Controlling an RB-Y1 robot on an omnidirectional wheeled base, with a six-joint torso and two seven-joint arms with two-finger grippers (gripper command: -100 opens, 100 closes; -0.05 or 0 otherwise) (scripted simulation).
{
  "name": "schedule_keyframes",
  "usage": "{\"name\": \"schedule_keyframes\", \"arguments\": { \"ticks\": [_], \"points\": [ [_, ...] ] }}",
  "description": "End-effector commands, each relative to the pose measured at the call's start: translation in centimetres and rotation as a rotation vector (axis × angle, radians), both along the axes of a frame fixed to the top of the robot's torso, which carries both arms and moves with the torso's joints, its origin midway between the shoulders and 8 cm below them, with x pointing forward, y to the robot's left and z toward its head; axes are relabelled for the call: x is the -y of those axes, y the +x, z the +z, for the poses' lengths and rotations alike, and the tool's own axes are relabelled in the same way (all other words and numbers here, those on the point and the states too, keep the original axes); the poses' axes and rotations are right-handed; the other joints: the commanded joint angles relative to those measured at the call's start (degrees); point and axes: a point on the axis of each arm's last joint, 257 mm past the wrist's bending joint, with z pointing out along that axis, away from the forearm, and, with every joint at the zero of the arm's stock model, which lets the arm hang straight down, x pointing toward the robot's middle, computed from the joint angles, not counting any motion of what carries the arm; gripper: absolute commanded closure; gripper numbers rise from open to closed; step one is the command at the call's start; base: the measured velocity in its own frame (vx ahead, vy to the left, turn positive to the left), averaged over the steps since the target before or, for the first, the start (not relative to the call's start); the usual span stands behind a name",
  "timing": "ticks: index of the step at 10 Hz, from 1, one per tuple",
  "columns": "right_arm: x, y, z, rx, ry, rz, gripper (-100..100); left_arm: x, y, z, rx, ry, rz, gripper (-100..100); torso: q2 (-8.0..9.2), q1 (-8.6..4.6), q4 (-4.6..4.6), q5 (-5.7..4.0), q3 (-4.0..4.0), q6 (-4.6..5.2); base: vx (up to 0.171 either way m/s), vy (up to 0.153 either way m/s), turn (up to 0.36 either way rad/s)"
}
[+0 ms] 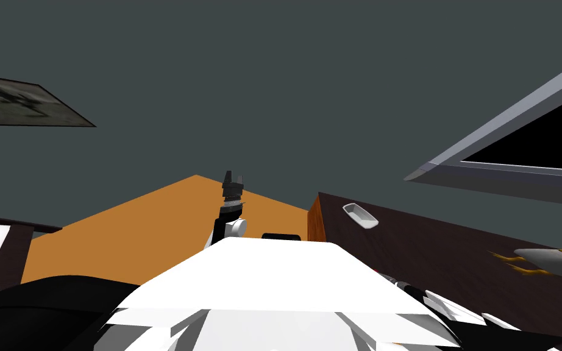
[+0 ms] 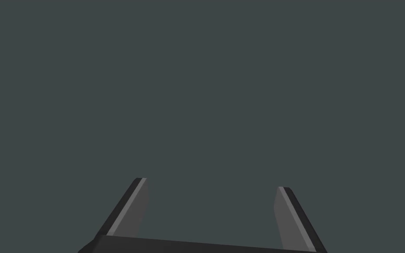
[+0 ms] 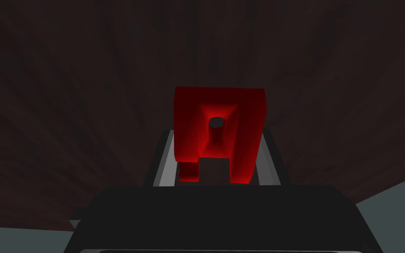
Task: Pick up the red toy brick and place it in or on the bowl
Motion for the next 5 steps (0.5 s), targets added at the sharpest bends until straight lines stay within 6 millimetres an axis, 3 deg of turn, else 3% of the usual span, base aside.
{"name": "schedule_keyframes", "arguments": {
  "ticks": [1, 3, 5],
  "points": [
    [1.1, 0.1, 1.0, -0.002, -0.008, 0.013, 100, 0.0, 0.0, 0.0, 0.000, 0.000, 0.000, 0, 0.00, 0.00, 0.00, 0.00, 0.00, 0.00, 0.122, 0.013, -0.016],
    [1.1, 0.1, 1.0, -0.002, -0.008, 0.013, 100, 0.0, 0.0, 0.0, 0.000, 0.000, 0.000, 0, -0.51, 0.01, -0.07, 0.03, -0.28, -0.13, 0.108, 0.013, 0.010],
    [2.2, 0.6, 2.3, 0.001, -0.012, 0.030, 100, 0.0, 0.0, 0.0, 0.000, 0.000, 0.000, 0, -0.47, 0.04, -0.07, 0.04, -0.25, -0.12, 0.136, 0.027, -0.032]
  ]
}}
